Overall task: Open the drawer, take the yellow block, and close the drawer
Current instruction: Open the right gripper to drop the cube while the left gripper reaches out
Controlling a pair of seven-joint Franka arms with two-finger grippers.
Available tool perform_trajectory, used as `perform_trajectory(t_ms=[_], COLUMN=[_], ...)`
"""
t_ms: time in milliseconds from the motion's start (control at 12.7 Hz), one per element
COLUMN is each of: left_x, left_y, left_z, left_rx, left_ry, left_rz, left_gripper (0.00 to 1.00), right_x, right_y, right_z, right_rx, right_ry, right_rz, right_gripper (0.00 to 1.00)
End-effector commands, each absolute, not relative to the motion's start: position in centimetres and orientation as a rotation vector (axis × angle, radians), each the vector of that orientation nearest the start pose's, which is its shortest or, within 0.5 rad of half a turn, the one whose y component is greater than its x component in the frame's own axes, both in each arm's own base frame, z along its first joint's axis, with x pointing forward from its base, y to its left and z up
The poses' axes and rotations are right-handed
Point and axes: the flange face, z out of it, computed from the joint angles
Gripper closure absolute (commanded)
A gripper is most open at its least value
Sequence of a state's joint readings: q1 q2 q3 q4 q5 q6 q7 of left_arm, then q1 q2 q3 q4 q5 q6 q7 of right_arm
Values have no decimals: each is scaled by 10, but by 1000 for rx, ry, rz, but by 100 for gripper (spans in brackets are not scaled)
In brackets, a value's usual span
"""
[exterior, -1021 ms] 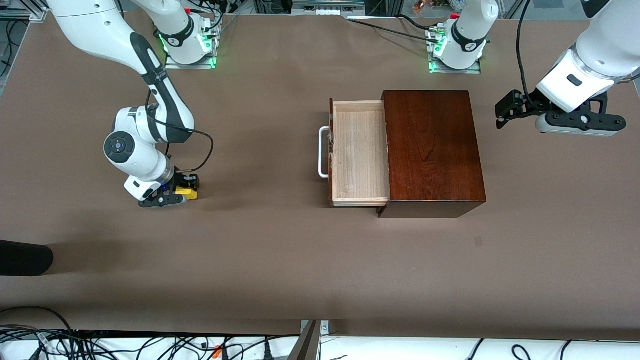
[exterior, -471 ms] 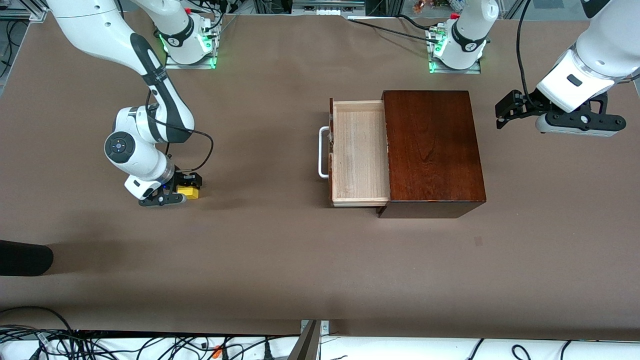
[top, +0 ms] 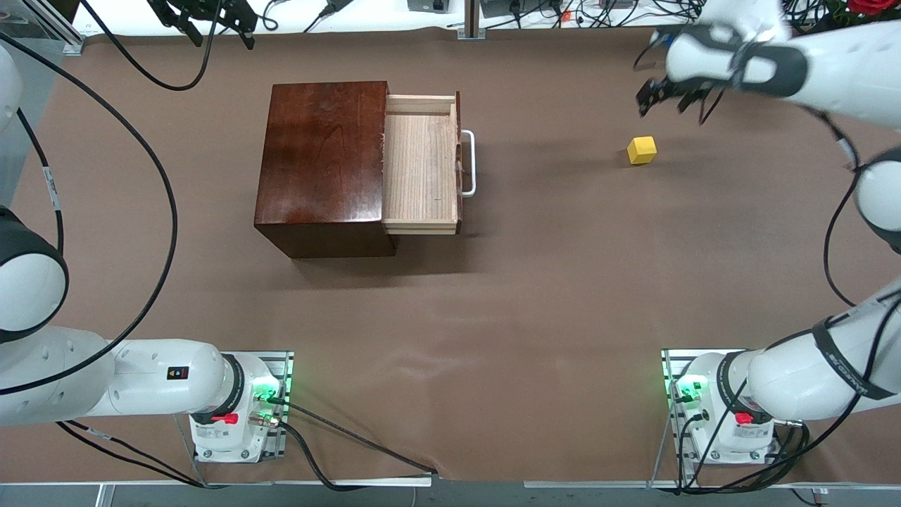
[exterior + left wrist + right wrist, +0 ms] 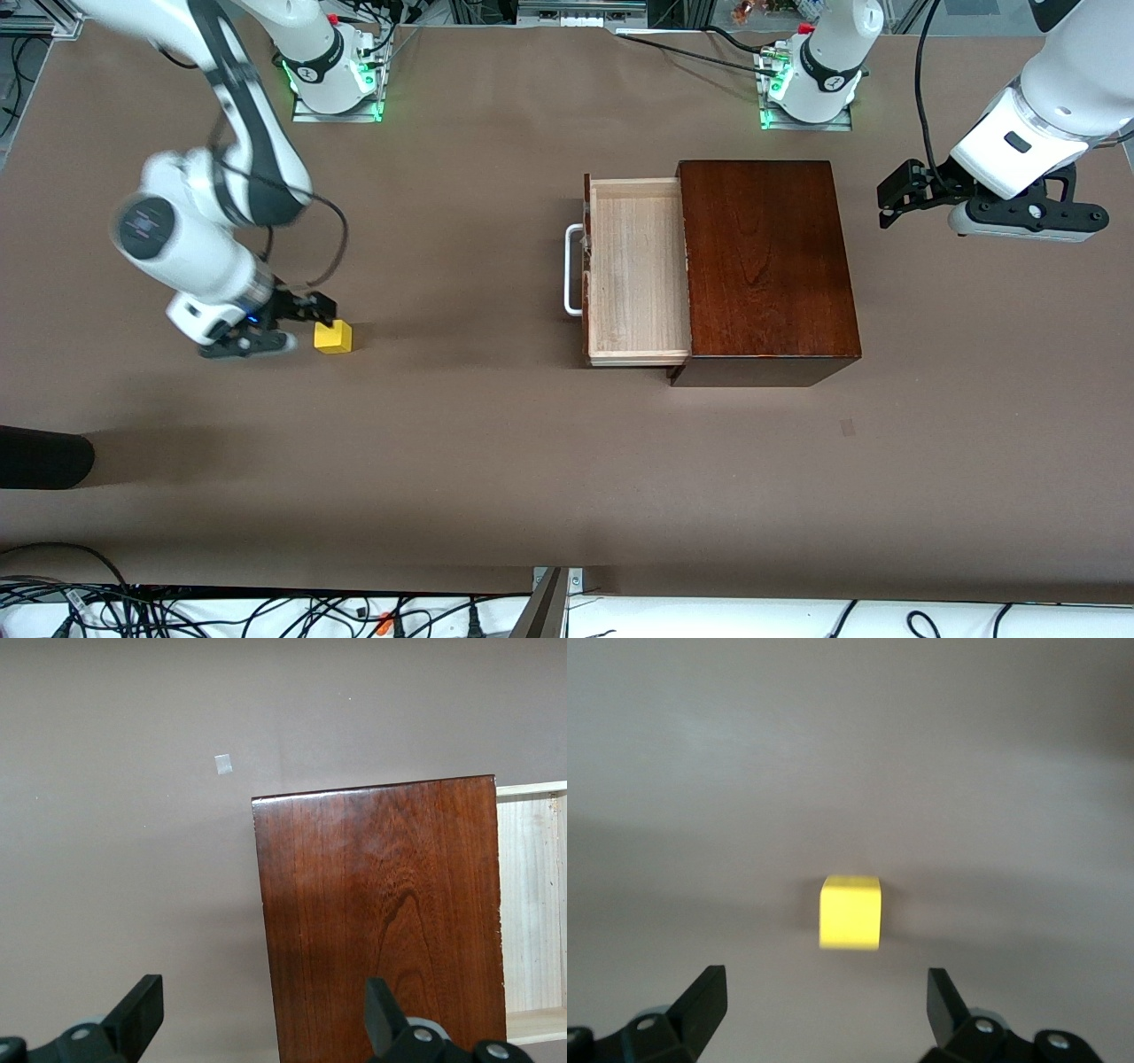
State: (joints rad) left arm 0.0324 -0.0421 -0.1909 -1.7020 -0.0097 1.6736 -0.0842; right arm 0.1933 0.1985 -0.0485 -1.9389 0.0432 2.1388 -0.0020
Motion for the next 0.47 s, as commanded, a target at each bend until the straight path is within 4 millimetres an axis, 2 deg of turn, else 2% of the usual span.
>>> perform_trajectory(t_ms=[0, 157, 314, 393], left_x=[540, 539, 542, 543], left_y=[-93, -105, -125, -141], left_z=[602, 600, 588, 583], left_rx=[-3152, -3146, -3152, -3154], left_ry=[147, 191, 250, 301], left_rz=[-18, 27, 129, 151], left_gripper=[0, 0, 0, 0], right_x=[585, 577, 575, 575], right_y=[87, 86, 81, 80], right_z=[486, 542, 577, 584], right_rx=[-3088, -3084, -3086, -3086], right_ry=[-201, -203, -197, -201], right_rz=[28, 60, 64, 61], right_gripper=[0, 0, 0, 0])
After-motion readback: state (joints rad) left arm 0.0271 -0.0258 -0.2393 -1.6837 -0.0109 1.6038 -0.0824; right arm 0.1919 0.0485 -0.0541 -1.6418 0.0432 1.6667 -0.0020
